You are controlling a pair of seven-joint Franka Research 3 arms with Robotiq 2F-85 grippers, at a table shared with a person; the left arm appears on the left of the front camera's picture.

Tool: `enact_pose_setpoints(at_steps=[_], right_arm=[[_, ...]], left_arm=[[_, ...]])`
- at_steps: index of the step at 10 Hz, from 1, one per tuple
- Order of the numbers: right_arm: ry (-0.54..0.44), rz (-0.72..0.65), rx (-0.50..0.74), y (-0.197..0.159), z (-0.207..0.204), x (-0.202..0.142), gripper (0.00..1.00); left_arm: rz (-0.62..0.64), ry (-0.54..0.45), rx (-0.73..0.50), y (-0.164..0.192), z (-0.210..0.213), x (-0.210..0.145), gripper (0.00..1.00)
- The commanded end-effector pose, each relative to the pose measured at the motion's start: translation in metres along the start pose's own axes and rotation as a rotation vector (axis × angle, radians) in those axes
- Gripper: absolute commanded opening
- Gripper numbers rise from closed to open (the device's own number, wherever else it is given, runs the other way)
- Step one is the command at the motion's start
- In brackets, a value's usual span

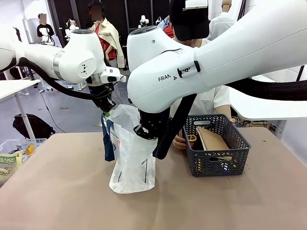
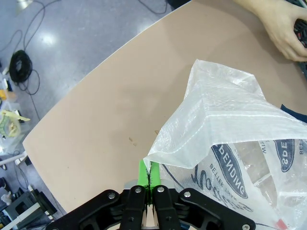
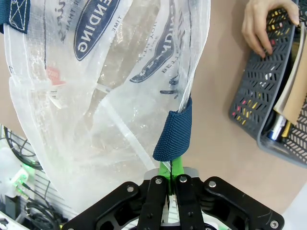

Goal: Transfer purchased items from the store into the shopping bag.
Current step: Move the Reusable shopping bag to the right side of the table.

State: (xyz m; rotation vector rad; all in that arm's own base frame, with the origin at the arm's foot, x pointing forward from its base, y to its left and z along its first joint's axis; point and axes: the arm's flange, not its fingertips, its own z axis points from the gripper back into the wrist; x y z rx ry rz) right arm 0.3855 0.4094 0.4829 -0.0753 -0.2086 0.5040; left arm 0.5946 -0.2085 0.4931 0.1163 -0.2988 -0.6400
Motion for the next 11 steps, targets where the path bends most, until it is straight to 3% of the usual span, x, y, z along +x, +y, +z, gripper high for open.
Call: enact_pose_setpoints(at_steps=[1,11], right_arm=[[-0.007,-0.006,0.005,-0.0009,-0.0013,-0.0043,0.00],[-0.007,-0.006,0.005,-0.0009,-0.0013,-0.0043,0.00]], left_arm=[[0.000,-0.003,0.003,0.0016,0.0013,0.0001,0.00],[0.000,-0.003,0.003,0.0016,0.0013,0.0001,0.00]])
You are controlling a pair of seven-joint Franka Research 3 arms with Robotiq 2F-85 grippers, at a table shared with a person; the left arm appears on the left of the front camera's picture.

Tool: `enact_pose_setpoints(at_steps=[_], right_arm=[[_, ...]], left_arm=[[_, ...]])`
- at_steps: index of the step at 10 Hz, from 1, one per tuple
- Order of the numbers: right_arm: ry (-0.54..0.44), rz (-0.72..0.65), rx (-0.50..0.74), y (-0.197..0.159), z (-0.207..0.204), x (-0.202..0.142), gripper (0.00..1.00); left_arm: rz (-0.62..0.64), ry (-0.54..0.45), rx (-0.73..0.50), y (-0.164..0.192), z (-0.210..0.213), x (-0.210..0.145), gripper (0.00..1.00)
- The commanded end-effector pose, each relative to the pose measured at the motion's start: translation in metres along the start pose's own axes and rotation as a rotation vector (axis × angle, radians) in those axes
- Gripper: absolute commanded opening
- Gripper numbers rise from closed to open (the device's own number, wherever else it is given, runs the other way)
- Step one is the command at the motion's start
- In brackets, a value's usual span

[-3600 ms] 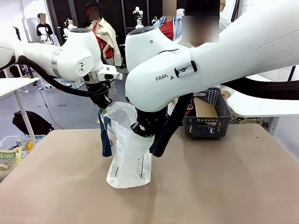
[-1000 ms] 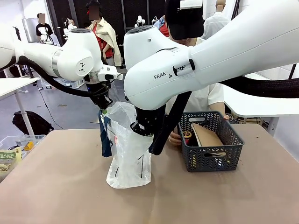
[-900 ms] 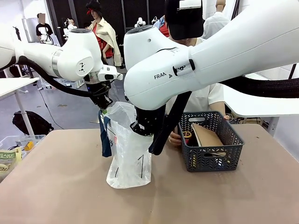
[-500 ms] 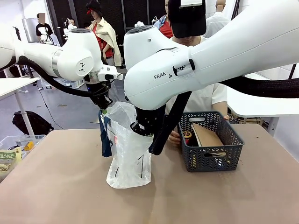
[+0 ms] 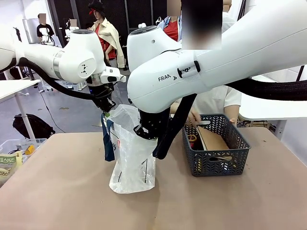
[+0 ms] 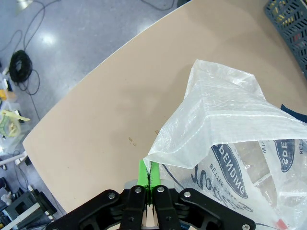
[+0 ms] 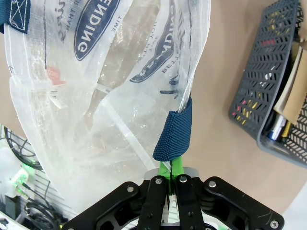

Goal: Transfer purchased items from the store into the shopping bag.
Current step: Move the Reusable shopping bag to the right side of the table.

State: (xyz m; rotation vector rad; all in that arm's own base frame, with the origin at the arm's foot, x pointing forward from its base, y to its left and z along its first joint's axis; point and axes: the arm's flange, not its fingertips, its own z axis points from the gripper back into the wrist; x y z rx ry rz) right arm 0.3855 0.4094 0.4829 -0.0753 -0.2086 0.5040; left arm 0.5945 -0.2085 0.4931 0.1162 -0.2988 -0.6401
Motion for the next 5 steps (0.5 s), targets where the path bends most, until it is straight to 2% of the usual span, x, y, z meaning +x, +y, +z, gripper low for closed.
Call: enact_pose_setpoints(at_steps=[1,5], right_arm=[[-0.007,-0.006,0.005,-0.0009,-0.0013,-0.0043,0.00],[-0.007,-0.006,0.005,-0.0009,-0.0013,-0.0043,0.00]], left_arm=[[0.000,-0.003,0.003,0.0016,0.0013,0.0001,0.00],[0.000,-0.003,0.003,0.0016,0.0013,0.0001,0.00]])
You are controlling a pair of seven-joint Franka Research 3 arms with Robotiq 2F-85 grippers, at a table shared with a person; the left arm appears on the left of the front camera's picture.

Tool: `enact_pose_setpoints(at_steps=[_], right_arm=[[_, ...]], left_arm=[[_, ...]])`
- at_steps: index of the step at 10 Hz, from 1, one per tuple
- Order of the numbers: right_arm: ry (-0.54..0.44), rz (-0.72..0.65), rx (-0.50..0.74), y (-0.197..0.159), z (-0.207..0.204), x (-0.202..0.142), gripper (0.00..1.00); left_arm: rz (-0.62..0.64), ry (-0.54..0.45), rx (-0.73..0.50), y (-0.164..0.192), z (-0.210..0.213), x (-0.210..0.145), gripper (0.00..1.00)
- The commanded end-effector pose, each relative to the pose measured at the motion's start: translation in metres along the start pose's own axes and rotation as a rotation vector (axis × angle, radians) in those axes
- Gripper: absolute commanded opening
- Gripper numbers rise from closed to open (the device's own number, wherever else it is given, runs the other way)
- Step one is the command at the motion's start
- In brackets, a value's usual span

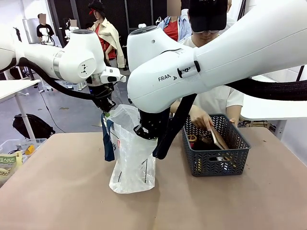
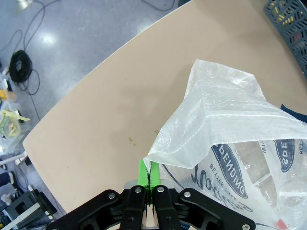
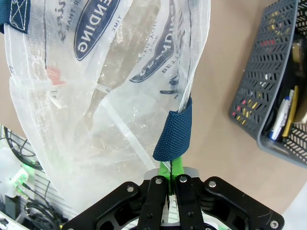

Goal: Transfer purchased items from the store into the shopping bag.
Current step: Move the Reusable shopping bag to the right side of the table.

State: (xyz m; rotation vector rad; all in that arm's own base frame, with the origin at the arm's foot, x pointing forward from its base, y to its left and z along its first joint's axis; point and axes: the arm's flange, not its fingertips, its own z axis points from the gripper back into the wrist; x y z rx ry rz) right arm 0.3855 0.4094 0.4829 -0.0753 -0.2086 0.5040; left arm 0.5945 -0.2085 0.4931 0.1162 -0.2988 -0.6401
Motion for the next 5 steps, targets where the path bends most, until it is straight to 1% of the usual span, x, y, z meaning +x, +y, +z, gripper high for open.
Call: enact_pose_setpoints(at_steps=[1,5], right_arm=[[-0.007,-0.006,0.005,-0.0009,-0.0013,-0.0043,0.00],[-0.007,-0.006,0.005,-0.0009,-0.0013,-0.0043,0.00]], left_arm=[[0.000,-0.003,0.003,0.0016,0.0013,0.0001,0.00],[0.000,-0.003,0.003,0.0016,0.0013,0.0001,0.00]])
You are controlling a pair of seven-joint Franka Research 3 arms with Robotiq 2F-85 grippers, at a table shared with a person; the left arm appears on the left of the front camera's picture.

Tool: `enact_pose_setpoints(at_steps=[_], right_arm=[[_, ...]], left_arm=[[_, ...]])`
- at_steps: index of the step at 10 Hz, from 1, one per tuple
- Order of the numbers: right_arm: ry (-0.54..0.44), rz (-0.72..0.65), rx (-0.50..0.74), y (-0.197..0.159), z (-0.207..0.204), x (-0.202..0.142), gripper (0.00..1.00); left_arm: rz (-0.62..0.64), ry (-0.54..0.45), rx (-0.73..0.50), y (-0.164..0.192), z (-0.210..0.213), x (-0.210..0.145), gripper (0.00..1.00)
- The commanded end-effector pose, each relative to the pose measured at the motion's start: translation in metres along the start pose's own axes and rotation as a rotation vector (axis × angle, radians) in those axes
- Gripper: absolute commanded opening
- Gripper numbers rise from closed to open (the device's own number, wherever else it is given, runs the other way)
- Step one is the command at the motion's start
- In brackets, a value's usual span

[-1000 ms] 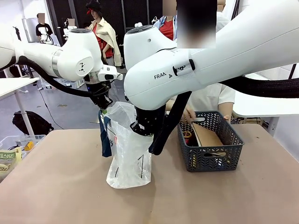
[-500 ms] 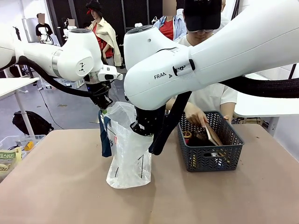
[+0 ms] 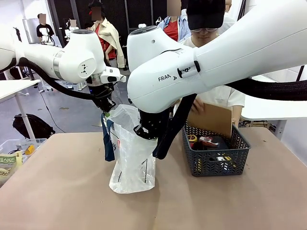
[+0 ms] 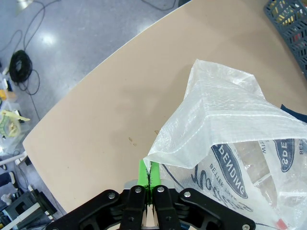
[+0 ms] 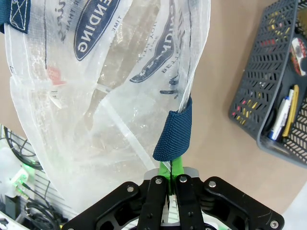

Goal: Transfer purchased items from the store into the shopping bag.
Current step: Move the Reusable shopping bag to the right side of the table.

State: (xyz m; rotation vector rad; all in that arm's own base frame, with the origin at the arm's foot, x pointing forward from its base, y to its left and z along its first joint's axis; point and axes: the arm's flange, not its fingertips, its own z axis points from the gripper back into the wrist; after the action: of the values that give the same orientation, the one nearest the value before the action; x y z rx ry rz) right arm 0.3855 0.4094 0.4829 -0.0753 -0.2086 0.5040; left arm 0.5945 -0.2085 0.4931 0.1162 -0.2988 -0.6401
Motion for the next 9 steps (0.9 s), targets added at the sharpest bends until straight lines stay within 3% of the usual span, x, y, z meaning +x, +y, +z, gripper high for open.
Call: enact_pose_setpoints(at_steps=[1,9], right_arm=[[-0.007,-0.006,0.005,-0.0009,-0.0013,-0.0043,0.00],[-0.007,-0.006,0.005,-0.0009,-0.0013,-0.0043,0.00]], left_arm=[[0.000,-0.003,0.003,0.0016,0.0013,0.0001,0.00],[0.000,-0.003,0.003,0.0016,0.0013,0.0001,0.00]])
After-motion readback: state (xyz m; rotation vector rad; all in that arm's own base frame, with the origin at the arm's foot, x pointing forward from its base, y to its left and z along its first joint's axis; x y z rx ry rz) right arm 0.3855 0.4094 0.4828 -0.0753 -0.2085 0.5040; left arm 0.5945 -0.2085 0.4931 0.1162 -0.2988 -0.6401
